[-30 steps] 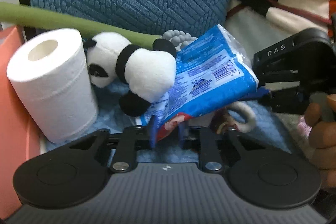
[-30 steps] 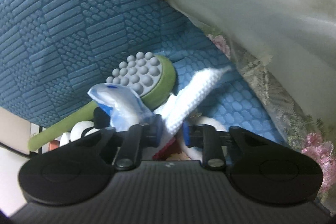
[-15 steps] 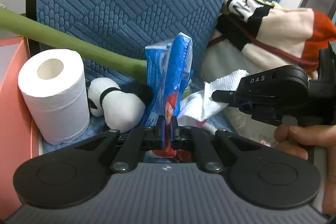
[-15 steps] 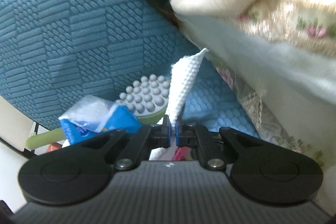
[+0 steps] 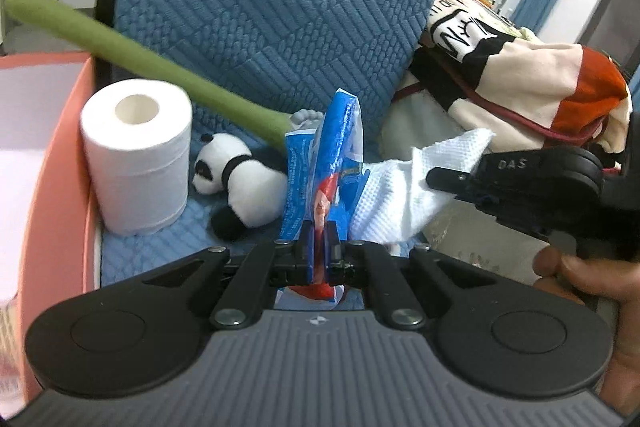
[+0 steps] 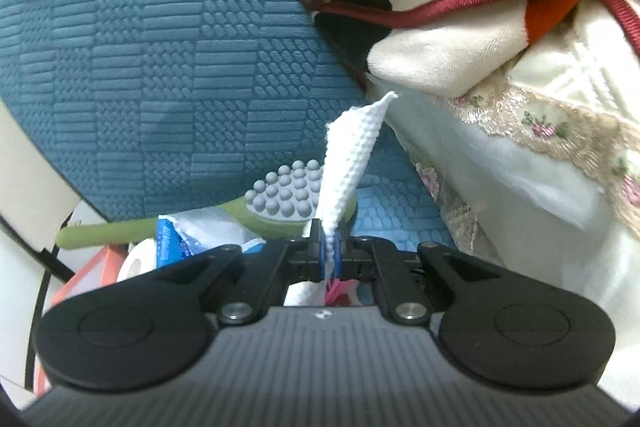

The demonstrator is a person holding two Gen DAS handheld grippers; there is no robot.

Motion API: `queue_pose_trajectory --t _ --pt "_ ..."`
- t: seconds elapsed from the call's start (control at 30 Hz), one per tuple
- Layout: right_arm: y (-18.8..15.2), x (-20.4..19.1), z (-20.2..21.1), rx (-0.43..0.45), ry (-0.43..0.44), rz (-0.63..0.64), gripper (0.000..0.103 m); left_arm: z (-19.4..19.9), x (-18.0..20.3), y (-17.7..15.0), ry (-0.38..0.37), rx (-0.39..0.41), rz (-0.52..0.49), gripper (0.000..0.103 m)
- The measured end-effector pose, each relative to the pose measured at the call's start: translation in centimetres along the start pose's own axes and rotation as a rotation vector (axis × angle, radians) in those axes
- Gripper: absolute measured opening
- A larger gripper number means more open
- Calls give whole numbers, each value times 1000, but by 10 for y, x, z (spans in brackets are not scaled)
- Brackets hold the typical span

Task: Organize soft objects
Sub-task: 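Lift the blue tissue packet with the left gripper while the right gripper lifts the white cloth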

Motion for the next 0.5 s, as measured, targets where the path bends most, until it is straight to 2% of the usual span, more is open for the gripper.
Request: queue_pose_trajectory --t 0.13,0.23,0.33,0.5 --pt "-8 -10 15 13 -57 124 8 15 -3 -5 9 7 30 5" --pt "-13 -10 26 6 -40 118 8 27 -4 -12 29 24 14 5" --pt "-20 -7 36 -10 -52 113 8 32 -7 -23 40 10 26 5" --pt "-33 -9 57 -26 -11 105 8 46 -13 -41 54 -6 48 5"
Point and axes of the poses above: each gripper's, at about its wrist camera, not at the fingertips, and z roughly against the way its jaws point, x to its right, y to its top, the point moved 7 cm from there along -z, roughly the way its jaws point, and after that the axes turned 13 degrees about y, right-handed, at the moved point
